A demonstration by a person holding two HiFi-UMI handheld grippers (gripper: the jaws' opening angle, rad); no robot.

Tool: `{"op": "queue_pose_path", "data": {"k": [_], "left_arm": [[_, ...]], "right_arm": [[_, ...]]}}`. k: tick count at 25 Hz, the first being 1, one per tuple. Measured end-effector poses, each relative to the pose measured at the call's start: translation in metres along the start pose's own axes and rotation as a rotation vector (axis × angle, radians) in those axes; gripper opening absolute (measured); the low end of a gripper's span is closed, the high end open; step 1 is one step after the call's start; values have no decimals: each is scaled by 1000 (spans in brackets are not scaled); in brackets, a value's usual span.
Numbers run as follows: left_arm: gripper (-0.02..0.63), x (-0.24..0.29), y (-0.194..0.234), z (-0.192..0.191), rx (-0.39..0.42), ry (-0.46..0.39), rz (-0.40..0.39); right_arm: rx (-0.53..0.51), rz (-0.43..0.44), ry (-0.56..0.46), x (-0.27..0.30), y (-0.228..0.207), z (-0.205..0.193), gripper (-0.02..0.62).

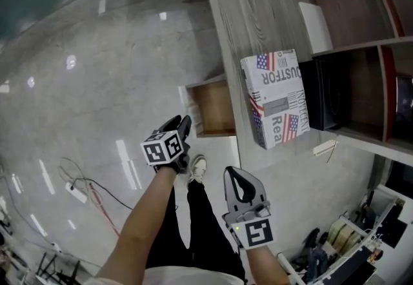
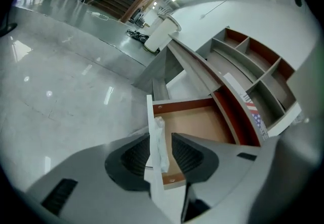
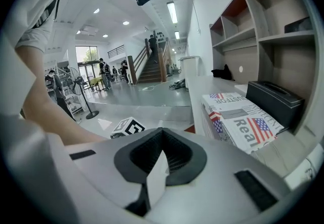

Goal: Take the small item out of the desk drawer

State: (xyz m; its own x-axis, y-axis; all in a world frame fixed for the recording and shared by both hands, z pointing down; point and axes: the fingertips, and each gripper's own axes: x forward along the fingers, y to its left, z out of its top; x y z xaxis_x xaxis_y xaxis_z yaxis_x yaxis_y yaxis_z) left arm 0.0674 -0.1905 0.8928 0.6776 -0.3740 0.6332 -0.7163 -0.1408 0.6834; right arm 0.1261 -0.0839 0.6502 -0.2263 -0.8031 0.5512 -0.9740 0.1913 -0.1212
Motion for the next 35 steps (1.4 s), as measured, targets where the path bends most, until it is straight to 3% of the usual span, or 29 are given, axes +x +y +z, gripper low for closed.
{"op": "queue_pose_path", "data": {"k": [13, 18, 24, 29, 35], "left_arm": [[74, 11, -3, -5, 20, 54, 22], [22, 13, -3, -6, 18, 52, 33], [17, 9, -7, -1, 6, 27, 2], [17, -5, -15, 7, 24, -8, -14], [17, -45, -42, 23, 68, -53, -44]], "right_arm": [[58, -27, -10, -4, -20, -14, 21], [64, -37, -14, -9, -24, -17, 21], [55, -46, -14, -16, -25, -15, 21], [36, -35, -29, -25, -21, -5, 21], [-15, -2, -102, -43, -11, 36, 21]]}}
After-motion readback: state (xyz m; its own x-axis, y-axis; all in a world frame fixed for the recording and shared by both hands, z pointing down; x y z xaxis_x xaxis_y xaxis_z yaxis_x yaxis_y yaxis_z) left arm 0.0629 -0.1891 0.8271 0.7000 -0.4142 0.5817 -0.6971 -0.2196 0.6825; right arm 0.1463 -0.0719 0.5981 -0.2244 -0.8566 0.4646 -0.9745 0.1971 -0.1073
